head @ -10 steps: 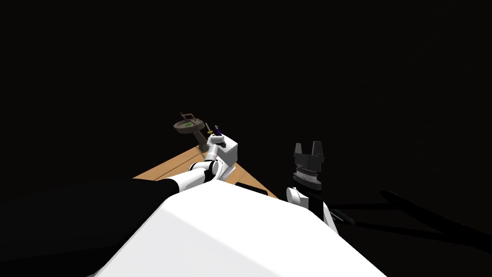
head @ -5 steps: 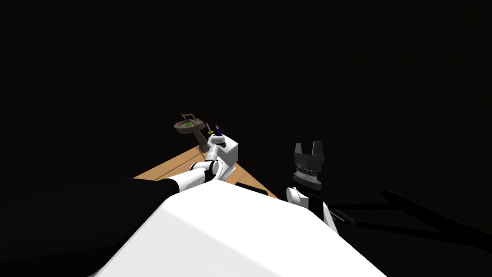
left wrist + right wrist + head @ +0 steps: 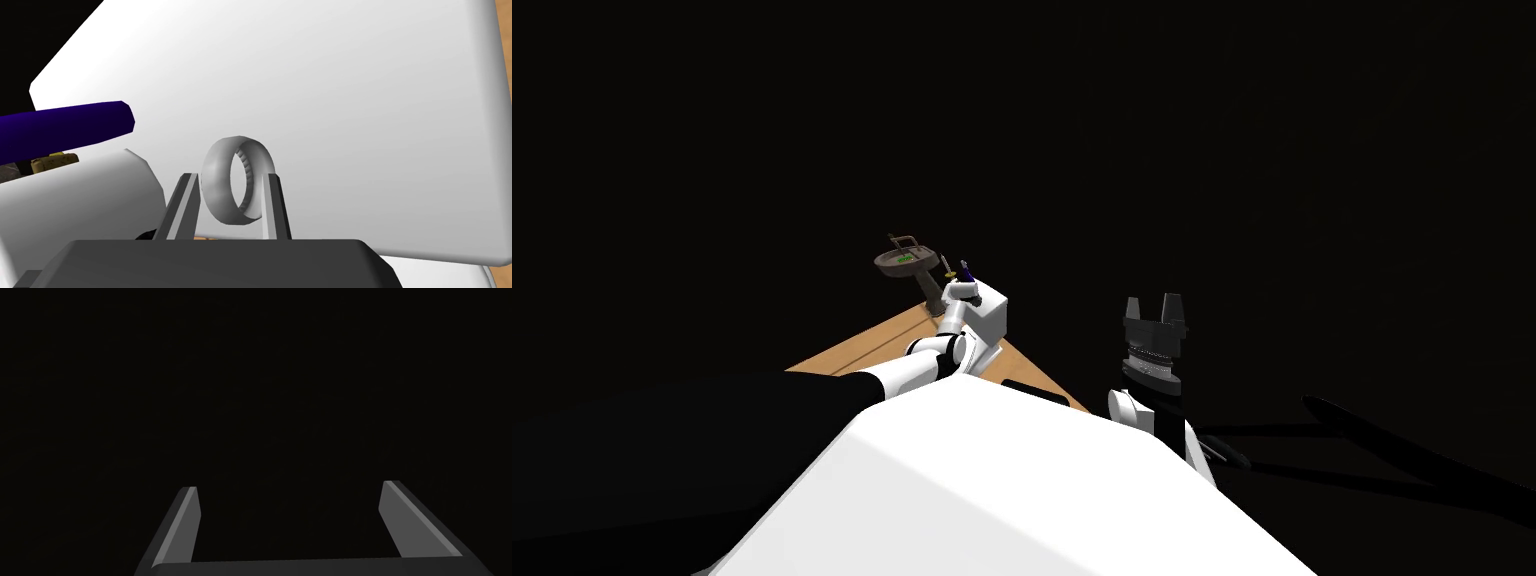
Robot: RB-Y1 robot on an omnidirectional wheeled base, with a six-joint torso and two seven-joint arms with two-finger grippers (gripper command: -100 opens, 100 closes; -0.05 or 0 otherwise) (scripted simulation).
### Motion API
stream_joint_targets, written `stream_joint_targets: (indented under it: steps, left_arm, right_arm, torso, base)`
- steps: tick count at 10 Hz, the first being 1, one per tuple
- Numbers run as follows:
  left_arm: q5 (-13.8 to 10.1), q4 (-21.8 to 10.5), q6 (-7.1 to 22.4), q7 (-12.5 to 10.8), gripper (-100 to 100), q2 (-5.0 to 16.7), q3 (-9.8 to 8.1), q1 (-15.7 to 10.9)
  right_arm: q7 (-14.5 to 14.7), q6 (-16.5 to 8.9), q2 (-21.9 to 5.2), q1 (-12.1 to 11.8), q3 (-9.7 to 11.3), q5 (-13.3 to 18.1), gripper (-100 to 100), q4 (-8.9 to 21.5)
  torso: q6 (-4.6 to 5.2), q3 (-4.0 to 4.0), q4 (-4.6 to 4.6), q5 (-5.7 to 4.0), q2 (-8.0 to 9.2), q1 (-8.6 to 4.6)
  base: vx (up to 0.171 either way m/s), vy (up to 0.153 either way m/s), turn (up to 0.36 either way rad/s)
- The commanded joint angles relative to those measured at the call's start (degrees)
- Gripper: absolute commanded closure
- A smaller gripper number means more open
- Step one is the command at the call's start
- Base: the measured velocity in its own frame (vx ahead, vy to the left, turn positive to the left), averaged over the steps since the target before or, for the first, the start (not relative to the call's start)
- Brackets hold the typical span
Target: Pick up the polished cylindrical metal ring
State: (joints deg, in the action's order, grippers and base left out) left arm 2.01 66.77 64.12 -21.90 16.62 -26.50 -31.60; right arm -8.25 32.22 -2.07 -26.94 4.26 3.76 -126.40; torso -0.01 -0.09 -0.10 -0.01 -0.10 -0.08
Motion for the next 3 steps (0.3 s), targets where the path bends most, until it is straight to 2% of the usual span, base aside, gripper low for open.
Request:
stream_joint_targets:
  steps: [1, 2, 3]
  left_arm:
    - [-0.57, 1.8, 1.76, 0.8, 100, 0.28, -0.25, 0.32]
    - [-0.46, 1.21, 1.12, 0.54, 100, 0.28, -0.22, 0.23]
    - [-0.51, 1.36, 1.38, 0.65, 0, 0.32, -0.26, 0.24]
  right_arm:
    - [0.0, 0.0, 0.0, 0.0, 0.0, 0.0, 0, 0.0]
    - [0.0, 0.0, 0.0, 0.0, 0.0, 0.0, 0, 0.0]
    - [0.0, 0.0, 0.0, 0.0, 0.0, 0.0, 0, 0.0]
  torso:
    - [0.0, 0.0, 0.0, 0.0, 0.0, 0.0]
    - [0.02, 0.02, 0.01, -0.02, 0.03, -0.04]
    - [0.05, 0.0, -0.01, 0.0, 0.0, 0.04]
  base:
    - [-0.015, -0.054, 0.019]
    - [-0.007, -0.022, 0.01]
    - [0.0, 0.0, 0.0]
